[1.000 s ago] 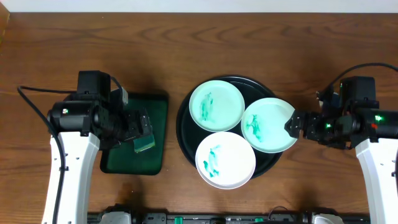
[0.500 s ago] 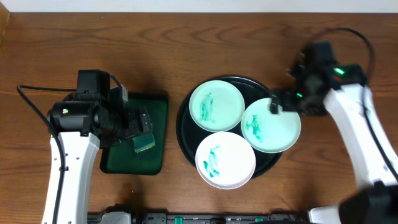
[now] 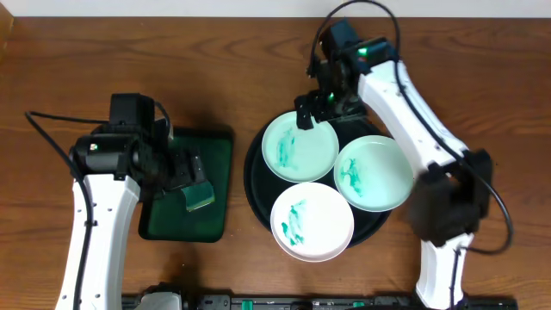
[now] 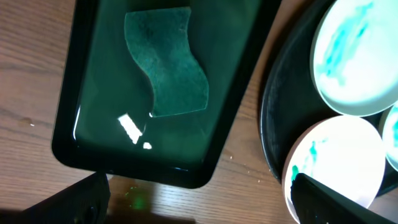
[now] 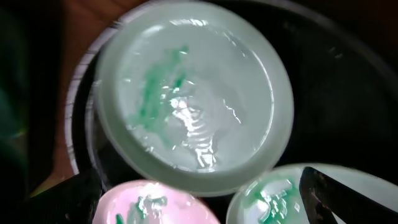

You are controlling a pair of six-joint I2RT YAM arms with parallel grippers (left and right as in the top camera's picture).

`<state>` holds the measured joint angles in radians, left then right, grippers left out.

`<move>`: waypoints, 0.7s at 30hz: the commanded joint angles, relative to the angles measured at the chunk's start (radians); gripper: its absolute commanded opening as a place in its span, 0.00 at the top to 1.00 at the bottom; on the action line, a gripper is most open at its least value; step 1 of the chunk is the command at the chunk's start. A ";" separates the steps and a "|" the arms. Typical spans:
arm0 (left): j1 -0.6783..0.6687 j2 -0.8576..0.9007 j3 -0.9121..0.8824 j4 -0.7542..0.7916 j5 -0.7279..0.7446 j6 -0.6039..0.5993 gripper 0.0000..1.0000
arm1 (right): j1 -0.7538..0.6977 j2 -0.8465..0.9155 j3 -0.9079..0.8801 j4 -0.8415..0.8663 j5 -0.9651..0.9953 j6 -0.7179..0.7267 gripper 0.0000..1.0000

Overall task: Clean dirty plates on tray and stack at the side
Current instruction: 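Reach the right gripper to the top-left plate rim and grip it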

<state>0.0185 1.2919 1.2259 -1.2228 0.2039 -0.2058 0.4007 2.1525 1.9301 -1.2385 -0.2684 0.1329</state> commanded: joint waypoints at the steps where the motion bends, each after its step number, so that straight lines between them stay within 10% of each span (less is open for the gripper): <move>1: 0.002 0.008 0.021 -0.005 -0.014 0.002 0.07 | -0.058 0.061 0.010 -0.005 -0.083 0.008 0.01; 21: 0.002 0.008 0.021 -0.025 -0.014 0.002 0.07 | -0.047 0.197 0.003 -0.034 -0.074 -0.035 0.47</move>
<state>0.0185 1.2961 1.2259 -1.2396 0.2031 -0.2058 0.3447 2.3413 1.9297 -1.2713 -0.3267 0.0872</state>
